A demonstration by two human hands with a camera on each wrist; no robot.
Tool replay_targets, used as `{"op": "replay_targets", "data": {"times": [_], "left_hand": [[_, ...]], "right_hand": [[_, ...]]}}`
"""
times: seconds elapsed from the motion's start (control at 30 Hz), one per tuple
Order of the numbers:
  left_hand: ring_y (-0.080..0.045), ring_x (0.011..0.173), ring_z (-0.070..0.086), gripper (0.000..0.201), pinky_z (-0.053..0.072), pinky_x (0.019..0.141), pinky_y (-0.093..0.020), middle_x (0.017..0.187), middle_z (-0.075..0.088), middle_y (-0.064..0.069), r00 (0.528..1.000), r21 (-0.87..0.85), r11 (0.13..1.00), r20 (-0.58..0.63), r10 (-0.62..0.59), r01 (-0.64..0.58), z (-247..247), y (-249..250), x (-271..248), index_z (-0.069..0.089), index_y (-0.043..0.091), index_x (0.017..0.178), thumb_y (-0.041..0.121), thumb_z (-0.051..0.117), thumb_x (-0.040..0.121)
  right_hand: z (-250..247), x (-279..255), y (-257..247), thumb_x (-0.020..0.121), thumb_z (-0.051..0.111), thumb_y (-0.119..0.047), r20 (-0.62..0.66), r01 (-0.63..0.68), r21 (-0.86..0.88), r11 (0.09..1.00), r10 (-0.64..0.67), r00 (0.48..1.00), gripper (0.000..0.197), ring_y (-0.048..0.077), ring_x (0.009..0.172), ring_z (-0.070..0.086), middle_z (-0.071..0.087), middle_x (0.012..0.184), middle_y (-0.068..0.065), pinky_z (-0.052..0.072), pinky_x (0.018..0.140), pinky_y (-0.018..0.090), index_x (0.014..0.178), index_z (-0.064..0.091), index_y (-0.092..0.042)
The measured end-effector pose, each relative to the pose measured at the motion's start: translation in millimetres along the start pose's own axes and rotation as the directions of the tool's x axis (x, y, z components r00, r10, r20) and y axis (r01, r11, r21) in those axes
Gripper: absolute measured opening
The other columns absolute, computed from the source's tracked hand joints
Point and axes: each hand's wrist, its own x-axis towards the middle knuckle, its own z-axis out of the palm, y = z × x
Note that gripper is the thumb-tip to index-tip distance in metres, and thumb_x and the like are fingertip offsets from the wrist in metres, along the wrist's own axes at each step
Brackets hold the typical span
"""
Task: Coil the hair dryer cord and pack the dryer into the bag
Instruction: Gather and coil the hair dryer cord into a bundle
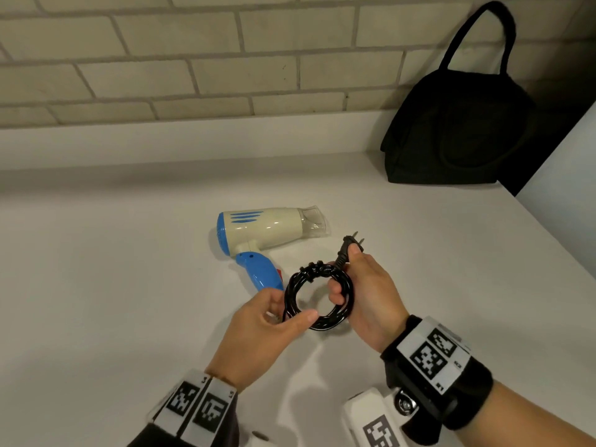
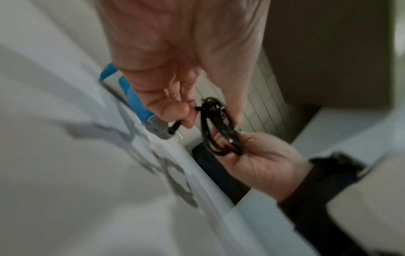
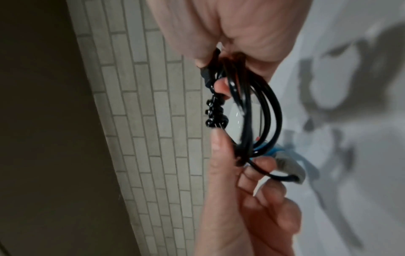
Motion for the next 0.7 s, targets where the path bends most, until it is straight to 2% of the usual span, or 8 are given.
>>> {"op": "replay_targets", "data": {"times": [0.07,0.13,0.27,0.37,0.47,0.53,0.6,0.7], "left_hand": [[0.005,0.050,0.056,0.009,0.042,0.047,-0.007,0.068,0.062,0.004,0.999,-0.077,0.996,0.037,-0.034,0.037,1.1,-3.9,-0.8,0.062,0.019,0.082,0.022,0.067,0.076],[0.002,0.055,0.059,0.006,0.045,0.052,-0.007,0.070,0.066,0.000,0.999,-0.130,0.991,0.033,-0.037,0.041,1.3,-9.1,1.0,0.065,0.018,0.082,0.015,0.067,0.077],[-0.004,0.063,0.061,0.015,0.049,0.060,-0.010,0.066,0.069,0.005,0.999,-0.243,0.969,0.035,-0.033,0.040,0.1,-15.5,3.5,0.068,0.017,0.078,0.002,0.066,0.075],[-0.007,0.071,0.065,0.023,0.052,0.067,-0.017,0.066,0.071,0.005,0.992,-0.392,0.916,0.114,-0.047,0.088,1.0,-20.3,7.9,0.066,0.013,0.078,-0.009,0.062,0.074],[-0.013,0.072,0.066,0.019,0.054,0.068,-0.022,0.066,0.068,0.000,0.980,-0.601,0.787,0.196,-0.019,0.135,0.9,-27.9,13.0,0.066,0.008,0.075,-0.003,0.067,0.061],[-0.014,0.071,0.066,0.027,0.055,0.068,-0.022,0.067,0.067,-0.003,0.962,-0.708,0.686,0.269,0.042,0.167,-0.5,-29.7,16.8,0.067,0.009,0.072,0.006,0.081,0.050],[-0.013,0.070,0.066,0.034,0.055,0.068,-0.022,0.066,0.066,-0.003,0.941,-0.747,0.633,0.327,0.083,0.204,-2.2,-30.4,20.1,0.068,0.012,0.070,0.015,0.088,0.043],[-0.013,0.069,0.067,0.038,0.055,0.067,-0.022,0.065,0.067,-0.002,0.934,-0.781,0.574,0.350,0.077,0.245,-2.6,-29.8,23.0,0.070,0.012,0.071,0.014,0.090,0.039]], "right_hand": [[-0.6,1.4,1.6,0.094,0.040,-0.033,0.017,-0.039,0.065,0.997,0.038,0.999,0.026,0.011,0.042,0.044,0.044,0.063,0.005,0.039,0.041,0.020,0.080,0.042,-0.011],[-1.4,2.0,4.0,0.093,0.042,-0.034,0.051,-0.099,0.110,0.989,0.094,0.994,0.025,0.012,0.045,0.047,0.049,0.062,0.005,0.042,0.043,0.020,0.084,0.046,-0.010],[-8.5,2.1,4.8,0.092,0.043,-0.036,0.117,-0.261,0.217,0.941,0.240,0.964,0.027,0.013,0.044,0.052,0.053,0.064,0.005,0.047,0.043,0.021,0.087,0.049,-0.010],[-11.2,-0.6,4.5,0.094,0.038,-0.035,0.161,-0.310,0.261,0.914,0.275,0.948,0.032,0.013,0.039,0.048,0.048,0.061,0.006,0.044,0.041,0.020,0.084,0.051,-0.008],[-5.2,-3.8,5.4,0.096,0.031,-0.034,0.179,-0.287,0.327,0.900,0.239,0.954,0.040,0.008,0.031,0.036,0.035,0.061,0.007,0.034,0.035,0.016,0.071,0.049,-0.008],[-1.2,-4.6,6.8,0.096,0.027,-0.035,0.183,-0.286,0.401,0.870,0.230,0.956,0.050,0.006,0.028,0.028,0.037,0.053,0.006,0.024,0.032,0.014,0.063,0.052,-0.007],[2.3,-4.4,7.4,0.096,0.026,-0.038,0.208,-0.317,0.457,0.831,0.247,0.946,0.046,0.005,0.026,0.025,0.036,0.038,0.000,0.018,0.032,0.013,0.068,0.046,-0.007],[3.8,-1.0,8.5,0.095,0.030,-0.037,0.184,-0.305,0.527,0.794,0.244,0.952,0.039,0.005,0.025,0.024,0.032,0.036,-0.002,0.018,0.029,0.013,0.070,0.041,-0.010]]}}
